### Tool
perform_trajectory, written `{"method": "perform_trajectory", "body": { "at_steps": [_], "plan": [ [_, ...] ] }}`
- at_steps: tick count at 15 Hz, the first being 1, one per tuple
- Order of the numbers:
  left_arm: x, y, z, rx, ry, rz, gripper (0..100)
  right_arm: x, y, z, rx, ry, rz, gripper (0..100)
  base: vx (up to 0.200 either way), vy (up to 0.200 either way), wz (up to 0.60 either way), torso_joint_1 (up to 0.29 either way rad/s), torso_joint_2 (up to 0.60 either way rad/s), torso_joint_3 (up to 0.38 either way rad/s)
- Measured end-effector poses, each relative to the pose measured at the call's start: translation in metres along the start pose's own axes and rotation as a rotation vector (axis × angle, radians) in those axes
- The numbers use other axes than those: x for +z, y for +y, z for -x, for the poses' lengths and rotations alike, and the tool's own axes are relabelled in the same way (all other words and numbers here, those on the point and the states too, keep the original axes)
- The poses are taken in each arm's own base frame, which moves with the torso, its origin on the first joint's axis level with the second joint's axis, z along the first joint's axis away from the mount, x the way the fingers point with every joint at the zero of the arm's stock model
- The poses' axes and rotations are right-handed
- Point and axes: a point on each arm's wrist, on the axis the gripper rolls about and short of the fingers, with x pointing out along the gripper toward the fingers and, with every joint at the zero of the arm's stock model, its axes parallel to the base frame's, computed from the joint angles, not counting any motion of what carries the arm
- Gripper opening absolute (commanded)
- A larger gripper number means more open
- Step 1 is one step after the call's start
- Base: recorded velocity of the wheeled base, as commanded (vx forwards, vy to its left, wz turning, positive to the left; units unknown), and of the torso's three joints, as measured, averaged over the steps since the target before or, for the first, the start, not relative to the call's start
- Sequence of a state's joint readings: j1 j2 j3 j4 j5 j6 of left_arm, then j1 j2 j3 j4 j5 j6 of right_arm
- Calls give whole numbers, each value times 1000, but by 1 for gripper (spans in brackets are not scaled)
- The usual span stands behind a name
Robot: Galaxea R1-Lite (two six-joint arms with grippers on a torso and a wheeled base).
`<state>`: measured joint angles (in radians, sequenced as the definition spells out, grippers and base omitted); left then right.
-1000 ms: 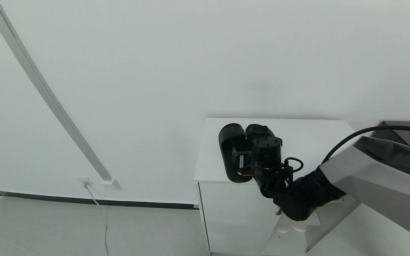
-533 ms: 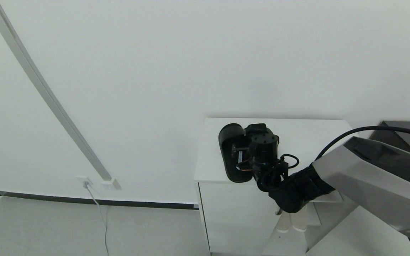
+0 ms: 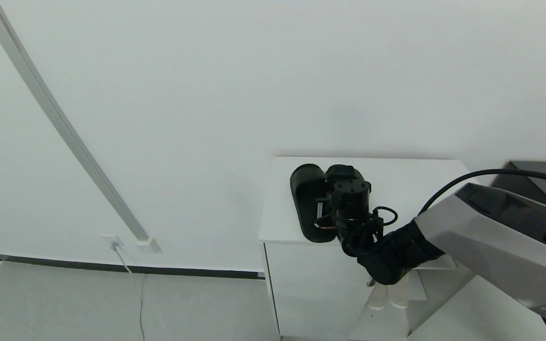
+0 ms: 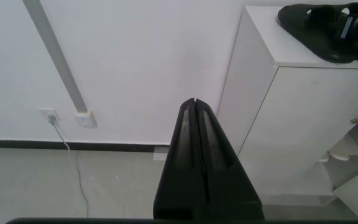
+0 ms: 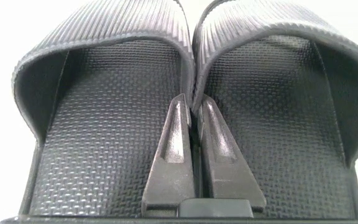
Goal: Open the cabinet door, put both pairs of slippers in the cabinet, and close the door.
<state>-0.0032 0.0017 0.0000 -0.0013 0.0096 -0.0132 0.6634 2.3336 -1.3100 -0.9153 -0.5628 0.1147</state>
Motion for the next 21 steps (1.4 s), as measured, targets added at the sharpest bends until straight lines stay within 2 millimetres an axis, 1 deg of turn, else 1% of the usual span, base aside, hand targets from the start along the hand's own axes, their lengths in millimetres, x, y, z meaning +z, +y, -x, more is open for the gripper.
{"method": "perform_trajectory", "body": {
  "at_steps": [4,8,10,13,16,19,21],
  "plan": [
    [0,0,0,-1,0,0,0,-2,3,10,16,15,9,0,0,0,0,0,0,0],
    [0,0,0,-1,0,0,0,12,3,32,41,18,12,0,0,0,0,0,0,0],
    [0,0,0,-1,0,0,0,17,0,51,59,31,19,0,0,0,0,0,0,0],
    [0,0,0,-1,0,0,0,21,-6,87,99,29,19,0,0,0,0,0,0,0],
    [0,0,0,-1,0,0,0,26,-16,117,139,37,26,0,0,0,0,0,0,0],
    [0,0,0,-1,0,0,0,28,-27,152,209,63,46,0,0,0,0,0,0,0],
    [0,0,0,-1,0,0,0,32,-27,164,233,57,46,0,0,0,0,0,0,0]
  ]
}}
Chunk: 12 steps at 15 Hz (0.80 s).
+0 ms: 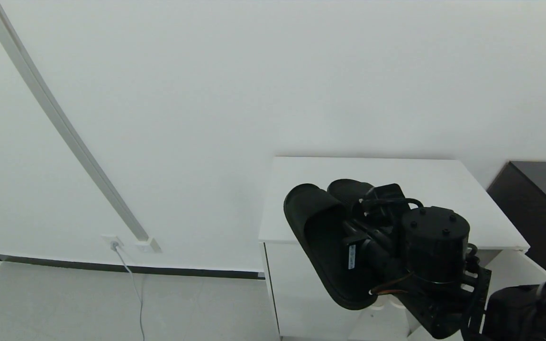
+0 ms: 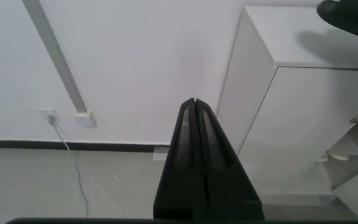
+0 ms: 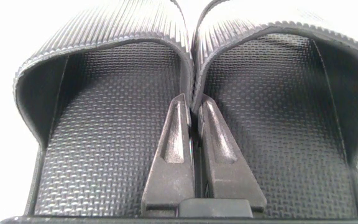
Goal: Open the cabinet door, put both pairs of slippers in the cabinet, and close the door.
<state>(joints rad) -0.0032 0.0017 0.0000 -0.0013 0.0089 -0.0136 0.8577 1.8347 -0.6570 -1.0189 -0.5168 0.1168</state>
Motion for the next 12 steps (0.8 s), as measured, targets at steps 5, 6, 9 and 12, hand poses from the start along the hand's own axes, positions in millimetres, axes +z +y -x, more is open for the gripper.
{"method": "perform_trajectory", "body": {
  "at_steps": [5,6,9,12],
  "plan": [
    [0,0,0,0,0,0,0,0,1,6,13,3,4,0,0,0,0,0,0,0],
    [0,0,0,-1,0,0,0,-1,1,6,14,3,4,0,-200,0,0,2,2,7],
    [0,0,0,-4,0,1,0,-2,1,6,13,6,6,0,-200,0,0,9,2,4],
    [0,0,0,-3,0,1,0,-4,2,6,14,12,10,0,-200,0,0,-6,6,2]
  ]
}}
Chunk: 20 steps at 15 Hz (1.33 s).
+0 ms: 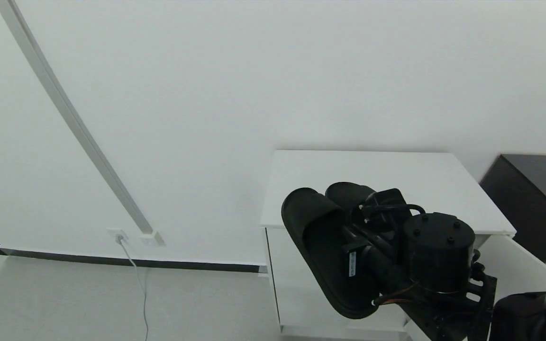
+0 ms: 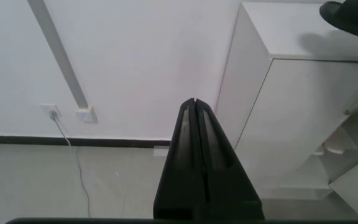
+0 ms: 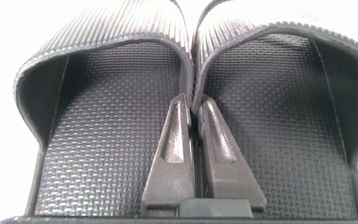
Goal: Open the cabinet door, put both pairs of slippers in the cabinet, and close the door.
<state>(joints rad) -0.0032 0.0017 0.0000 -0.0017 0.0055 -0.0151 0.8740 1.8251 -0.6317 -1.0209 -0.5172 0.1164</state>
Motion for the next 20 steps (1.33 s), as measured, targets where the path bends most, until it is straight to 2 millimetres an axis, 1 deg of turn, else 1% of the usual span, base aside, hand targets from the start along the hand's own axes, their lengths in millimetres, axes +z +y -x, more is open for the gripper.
{"method": "perform_trajectory", "body": {
  "at_steps": [5,20],
  "plan": [
    [0,0,0,0,1,0,0,-4,0,-2,-5,12,6,0,-200,0,0,0,3,3],
    [0,0,0,0,0,1,0,-9,0,-3,-14,26,16,0,0,0,0,0,0,0]
  ]
}}
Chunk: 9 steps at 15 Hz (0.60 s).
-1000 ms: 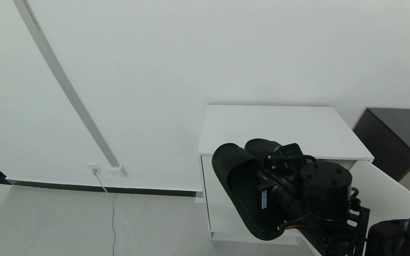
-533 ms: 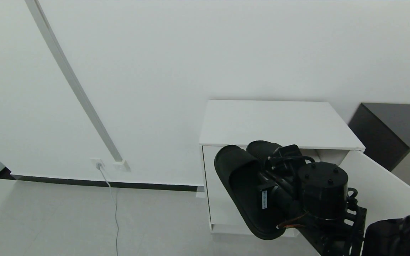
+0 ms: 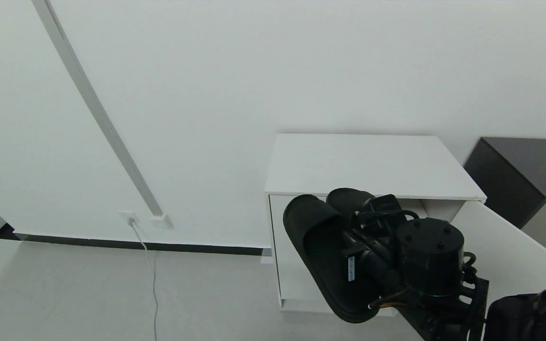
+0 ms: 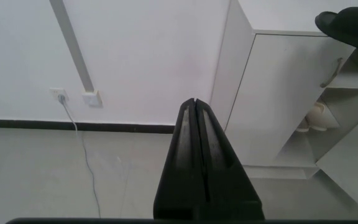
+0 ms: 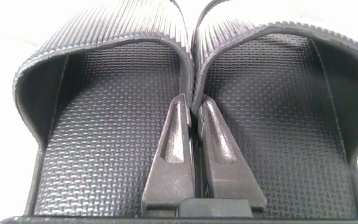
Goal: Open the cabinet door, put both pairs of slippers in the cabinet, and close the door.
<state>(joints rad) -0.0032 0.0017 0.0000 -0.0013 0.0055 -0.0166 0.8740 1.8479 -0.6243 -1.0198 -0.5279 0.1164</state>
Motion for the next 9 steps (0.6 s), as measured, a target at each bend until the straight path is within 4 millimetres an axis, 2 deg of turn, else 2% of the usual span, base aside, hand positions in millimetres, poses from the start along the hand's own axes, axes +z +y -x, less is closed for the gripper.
{"method": "perform_trajectory", "body": {
  "at_steps": [9],
  "plan": [
    [0,0,0,1,0,0,0,-5,0,0,-1,15,10,0,0,-200,0,4,3,2]
  ]
}}
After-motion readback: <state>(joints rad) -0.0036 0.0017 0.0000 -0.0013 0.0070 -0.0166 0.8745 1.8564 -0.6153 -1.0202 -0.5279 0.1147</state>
